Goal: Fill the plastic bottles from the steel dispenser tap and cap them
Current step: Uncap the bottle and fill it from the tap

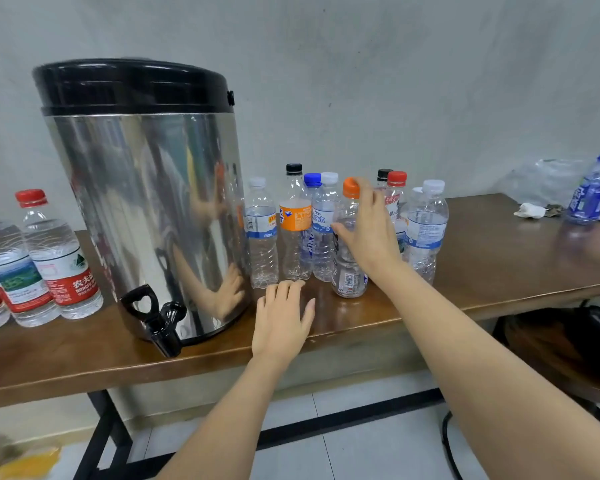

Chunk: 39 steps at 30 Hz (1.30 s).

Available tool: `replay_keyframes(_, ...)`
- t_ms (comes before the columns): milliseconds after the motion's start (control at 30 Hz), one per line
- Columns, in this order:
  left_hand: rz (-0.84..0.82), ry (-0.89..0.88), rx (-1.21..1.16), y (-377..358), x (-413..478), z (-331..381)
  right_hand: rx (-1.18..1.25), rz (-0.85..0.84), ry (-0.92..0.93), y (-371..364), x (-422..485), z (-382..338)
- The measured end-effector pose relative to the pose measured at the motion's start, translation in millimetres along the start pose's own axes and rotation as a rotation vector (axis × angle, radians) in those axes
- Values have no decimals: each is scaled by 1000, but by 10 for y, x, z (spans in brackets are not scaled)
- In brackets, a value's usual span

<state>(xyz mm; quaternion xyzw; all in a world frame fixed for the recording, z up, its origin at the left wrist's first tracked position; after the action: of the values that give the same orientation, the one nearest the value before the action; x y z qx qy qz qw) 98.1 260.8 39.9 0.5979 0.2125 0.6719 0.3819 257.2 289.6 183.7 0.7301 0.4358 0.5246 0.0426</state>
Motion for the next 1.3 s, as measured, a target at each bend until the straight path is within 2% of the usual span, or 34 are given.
replay_keyframes(100,-46,9,-208,20,-10,9,109,-17,54,97,-172,-164)
replay_keyframes(267,-43,202,-763,165,-147,-21,376,-110,43,240,-520,-455)
replay_keyframes(467,70,231,-934,617,-578,-46,653,-156,-92,271,-1016,-685)
replay_keyframes(533,53,216,-931,760,-708,-59,704,-204,-133,219,-1197,-723)
replay_keyframes(700,-144,99,-816,1045,-846,-177,748,-212,-176,109,-1488,-725)
replay_keyframes(800,-54,110,-848,1512,-764,-296,719,-234,-177,-3,-1674,-739)
replay_keyframes(867,-50,83,-900,1805,-647,-269,710,-275,-161,-102,-1800,-814)
replay_keyframes(1000,-289,-131,-726,1998,-511,-107,717,-355,-95,-266,-2005,-1052)
replay_keyframes(1100,-387,-197,-617,2006,-498,-139,704,-367,-94,-345,-2090,-1103)
replay_keyframes(1233,-303,-230,-492,2080,-483,-220,664,-374,-114,-435,-2174,-1153)
replay_keyframes(1300,-262,-181,-299,2064,-485,-264,638,-359,-121,-452,-2229,-1176)
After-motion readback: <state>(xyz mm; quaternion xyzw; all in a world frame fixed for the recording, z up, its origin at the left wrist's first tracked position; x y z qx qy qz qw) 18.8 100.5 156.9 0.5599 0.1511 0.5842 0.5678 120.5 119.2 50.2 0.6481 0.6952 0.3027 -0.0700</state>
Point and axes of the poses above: each hand's wrist, its own x-axis towards the middle knuckle, its own y-axis out of the back of the hand, z = x × y, the point moved 9 cm from there along x, towards the middle knuckle, and after that the axes turned 5 degrees about z, right-handed, at the moved point
